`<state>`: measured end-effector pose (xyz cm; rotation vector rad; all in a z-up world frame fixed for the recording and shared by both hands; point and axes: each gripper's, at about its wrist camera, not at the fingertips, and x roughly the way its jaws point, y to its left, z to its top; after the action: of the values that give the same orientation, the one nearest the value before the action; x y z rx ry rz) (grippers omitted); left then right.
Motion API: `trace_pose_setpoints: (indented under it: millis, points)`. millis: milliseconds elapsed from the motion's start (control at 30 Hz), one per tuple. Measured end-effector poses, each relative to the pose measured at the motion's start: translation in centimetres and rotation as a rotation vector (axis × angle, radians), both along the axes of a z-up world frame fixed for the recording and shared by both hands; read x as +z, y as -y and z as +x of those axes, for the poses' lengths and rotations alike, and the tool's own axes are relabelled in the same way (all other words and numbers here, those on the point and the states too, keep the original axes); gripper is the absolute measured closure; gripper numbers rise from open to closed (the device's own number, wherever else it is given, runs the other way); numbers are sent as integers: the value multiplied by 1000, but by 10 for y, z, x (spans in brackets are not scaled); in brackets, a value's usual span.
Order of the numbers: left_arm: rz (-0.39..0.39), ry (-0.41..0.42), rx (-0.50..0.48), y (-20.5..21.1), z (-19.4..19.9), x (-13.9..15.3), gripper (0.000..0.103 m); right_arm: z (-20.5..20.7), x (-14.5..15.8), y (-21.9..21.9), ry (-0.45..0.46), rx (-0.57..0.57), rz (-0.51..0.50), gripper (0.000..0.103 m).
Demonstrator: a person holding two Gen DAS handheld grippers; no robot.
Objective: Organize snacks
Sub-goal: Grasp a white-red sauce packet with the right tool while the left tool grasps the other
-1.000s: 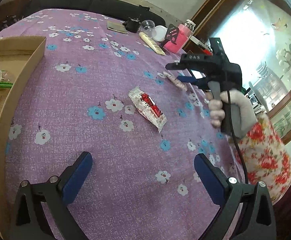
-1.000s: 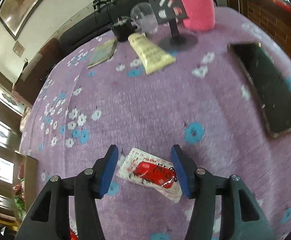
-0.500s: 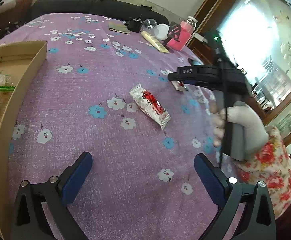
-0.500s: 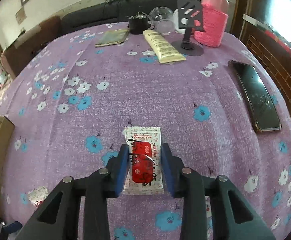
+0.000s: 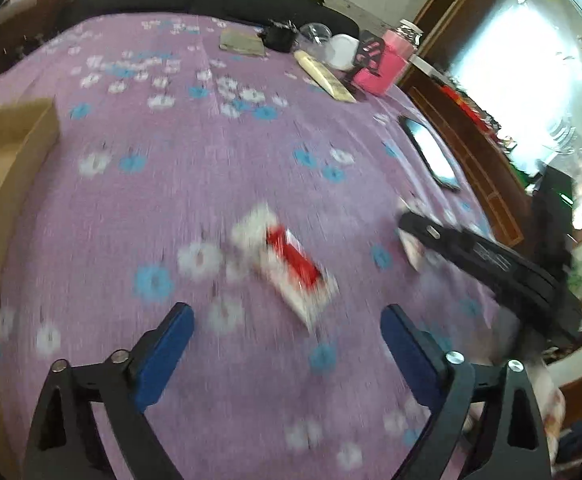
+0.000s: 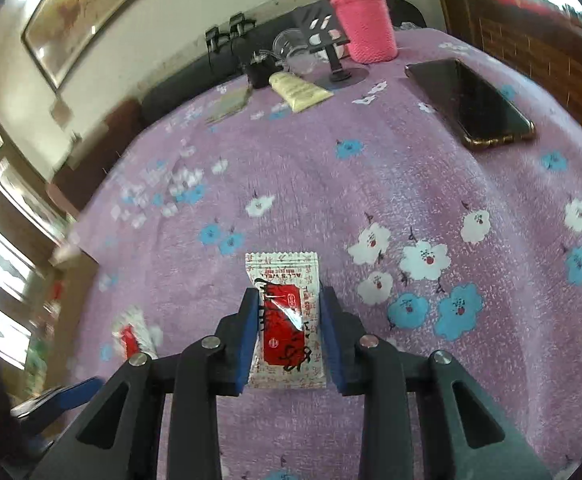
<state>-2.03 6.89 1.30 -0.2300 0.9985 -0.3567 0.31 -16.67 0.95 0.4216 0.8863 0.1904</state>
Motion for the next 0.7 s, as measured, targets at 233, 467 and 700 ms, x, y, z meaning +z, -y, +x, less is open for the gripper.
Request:
trace_pose_setpoints:
  millis: [233, 467, 700]
  points:
    - [289, 130, -50, 40, 19, -8, 30, 1, -1, 6, -7, -6, 52, 74]
    - [272, 173, -83, 28, 19, 4, 69, -2, 3, 6, 6, 3, 60, 74]
    - [201, 138, -55, 14, 7, 12, 65, -3, 3, 6, 11, -2, 48, 74]
